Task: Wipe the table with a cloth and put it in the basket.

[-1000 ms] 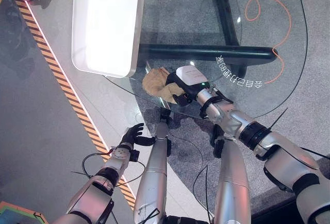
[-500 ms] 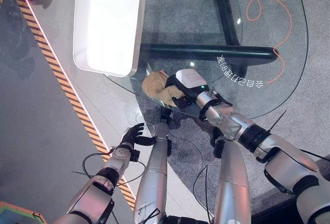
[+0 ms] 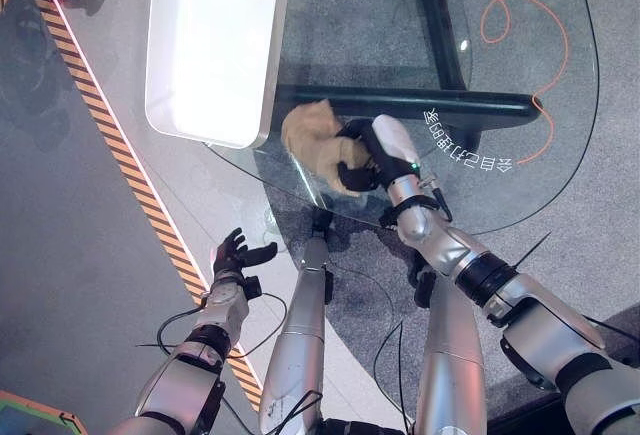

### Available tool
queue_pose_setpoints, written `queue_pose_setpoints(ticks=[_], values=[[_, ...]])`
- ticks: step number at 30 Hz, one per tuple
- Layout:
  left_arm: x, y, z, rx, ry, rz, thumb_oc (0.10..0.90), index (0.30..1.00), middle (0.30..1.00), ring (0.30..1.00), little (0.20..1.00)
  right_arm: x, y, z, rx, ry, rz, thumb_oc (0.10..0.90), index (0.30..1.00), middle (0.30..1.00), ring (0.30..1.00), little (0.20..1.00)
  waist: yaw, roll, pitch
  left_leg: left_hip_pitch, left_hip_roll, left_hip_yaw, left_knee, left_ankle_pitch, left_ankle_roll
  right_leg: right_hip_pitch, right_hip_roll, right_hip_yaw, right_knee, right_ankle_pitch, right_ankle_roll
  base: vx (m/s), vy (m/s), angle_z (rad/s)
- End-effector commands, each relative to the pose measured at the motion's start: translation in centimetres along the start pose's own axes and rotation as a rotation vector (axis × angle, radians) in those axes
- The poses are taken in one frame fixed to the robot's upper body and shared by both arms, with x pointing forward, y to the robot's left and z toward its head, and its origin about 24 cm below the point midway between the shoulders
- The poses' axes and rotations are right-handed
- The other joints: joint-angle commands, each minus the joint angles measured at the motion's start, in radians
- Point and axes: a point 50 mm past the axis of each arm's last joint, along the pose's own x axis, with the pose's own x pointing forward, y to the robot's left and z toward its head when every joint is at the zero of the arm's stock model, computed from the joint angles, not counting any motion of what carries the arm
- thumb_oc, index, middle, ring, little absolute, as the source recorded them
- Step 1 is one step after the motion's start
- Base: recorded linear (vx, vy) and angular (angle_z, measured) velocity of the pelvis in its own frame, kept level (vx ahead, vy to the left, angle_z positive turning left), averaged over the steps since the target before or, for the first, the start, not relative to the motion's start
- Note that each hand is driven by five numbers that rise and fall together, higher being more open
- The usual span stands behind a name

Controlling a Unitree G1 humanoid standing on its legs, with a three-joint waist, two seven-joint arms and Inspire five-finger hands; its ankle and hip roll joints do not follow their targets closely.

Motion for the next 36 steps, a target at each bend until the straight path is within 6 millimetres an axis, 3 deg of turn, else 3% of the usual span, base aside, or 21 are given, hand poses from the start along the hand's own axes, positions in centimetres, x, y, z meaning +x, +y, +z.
queue_pose_setpoints(ticks=[1, 5, 8, 11, 14, 18, 22, 23, 27, 32, 36], values=[[0.4, 2.9, 1.9, -0.217, -0.094, 0.175, 0.8, 0.9, 0.9, 0.9, 0.9, 1.2, -2.8, 7.7, 0.285, -0.277, -0.21, 0.1, 0.3, 0.3, 0.3, 0.2, -0.003, -0.033, -0.009, 0.034, -0.097, 0.124, 0.066, -0.099, 0.105, 0.029, 0.049, -0.04, -0.265, 0.192, 0.009, -0.02, -0.037, 0.04], [0.6, 4.5, 4.1, -0.451, -0.168, 0.245, 0.8, 0.9, 0.9, 0.9, 0.9, 0.6, -4.5, 7.9, 0.328, -0.3, -0.326, 0.1, 0.3, 0.3, 0.3, 0.2, -0.008, -0.045, -0.009, 0.022, -0.095, 0.119, 0.081, -0.108, 0.108, 0.02, 0.05, -0.04, -0.25, 0.182, 0.008, -0.01, -0.019, 0.03], [0.6, 5.2, 4.9, -0.52, -0.194, 0.271, 0.8, 0.9, 0.9, 0.9, 0.9, 0.2, -5.1, 7.7, 0.335, -0.309, -0.36, 0.1, 0.3, 0.3, 0.3, 0.2, -0.01, -0.049, -0.009, 0.021, -0.094, 0.12, 0.085, -0.111, 0.109, 0.021, 0.051, -0.041, -0.244, 0.174, 0.006, 0.0, 0.0, 0.0], [0.5, 7.5, 5.6, -0.691, -0.24, 0.344, 0.8, 0.9, 0.9, 0.9, 0.9, -0.8, -6.3, 7.3, 0.346, -0.335, -0.415, 0.1, 0.3, 0.3, 0.3, 0.2, -0.021, -0.053, -0.009, 0.015, -0.091, 0.121, 0.096, -0.118, 0.112, 0.015, 0.054, -0.036, -0.228, 0.158, 0.003, 0.0, 0.0, 0.0], [0.3, 8.5, 5.9, -0.748, -0.283, 0.376, 0.8, 0.9, 0.9, 0.9, 0.9, -1.1, -6.8, 7.2, 0.352, -0.345, -0.439, 0.1, 0.3, 0.3, 0.3, 0.2, -0.026, -0.053, -0.009, 0.015, -0.09, 0.122, 0.101, -0.121, 0.111, 0.014, 0.054, -0.031, -0.221, 0.15, 0.0, 0.0, 0.0, 0.0], [-0.7, 9.6, 8.2, -0.827, -0.417, 0.528, 0.8, 0.9, 0.9, 0.9, 0.9, -1.9, -7.8, 6.8, 0.355, -0.381, -0.489, 0.1, 0.3, 0.3, 0.3, 0.2, -0.03, -0.053, -0.009, 0.013, -0.089, 0.121, 0.108, -0.127, 0.112, 0.014, 0.057, -0.024, -0.209, 0.134, -0.005, 0.01, 0.02, -0.02], [-1.7, 9.4, 9.8, -0.855, -0.521, 0.582, 0.8, 0.9, 0.9, 0.9, 0.9, -2.2, -8.3, 7.4, 0.366, -0.411, -0.521, 0.1, 0.3, 0.3, 0.3, 0.2, -0.024, -0.056, -0.009, 0.011, -0.09, 0.115, 0.109, -0.129, 0.11, 0.019, 0.058, -0.025, -0.213, 0.131, -0.005, 0.01, -0.03, 0.0], [-2.4, 9.2, 11.4, -0.874, -0.603, 0.596, 0.8, 0.9, 0.9, 0.9, 0.9, -2.4, -8.6, 7.7, 0.372, -0.435, -0.532, 0.1, 0.3, 0.3, 0.3, 0.2, -0.021, -0.059, -0.009, 0.009, -0.09, 0.114, 0.111, -0.131, 0.11, 0.022, 0.058, -0.026, -0.217, 0.13, -0.006, 0.01, -0.05, 0.01], [-3.9, 8.1, 13.6, -0.911, -0.734, 0.595, 0.8, 0.9, 0.9, 0.9, 0.9, -2.8, -8.9, 8.5, 0.378, -0.478, -0.539, 0.1, 0.3, 0.3, 0.3, 0.2, -0.017, -0.06, -0.009, 0.007, -0.092, 0.11, 0.116, -0.134, 0.109, 0.025, 0.061, -0.025, -0.214, 0.128, -0.006, 0.0, -0.012, 0.0], [-6.0, 5.4, 17.2, -0.933, -0.914, 0.389, 0.8, 0.9, 0.9, 0.9, 0.9, -3.0, -9.5, 9.7, 0.386, -0.542, -0.54, 0.1, 0.3, 0.3, 0.3, 0.2, -0.013, -0.06, -0.009, 0.007, -0.094, 0.114, 0.117, -0.137, 0.109, 0.03, 0.063, -0.026, -0.216, 0.13, -0.004, 0.0, 0.0, 0.0], [-7.1, 3.6, 18.1, -0.953, -0.964, 0.255, 0.8, 0.9, 0.9, 0.9, 0.9, -3.4, -9.7, 10.2, 0.384, -0.573, -0.543, 0.1, 0.3, 0.3, 0.3, 0.2, -0.011, -0.059, -0.009, 0.005, -0.096, 0.115, 0.118, -0.139, 0.111, 0.03, 0.064, -0.027, -0.216, 0.132, -0.001, 0.0, -0.008, 0.0]])
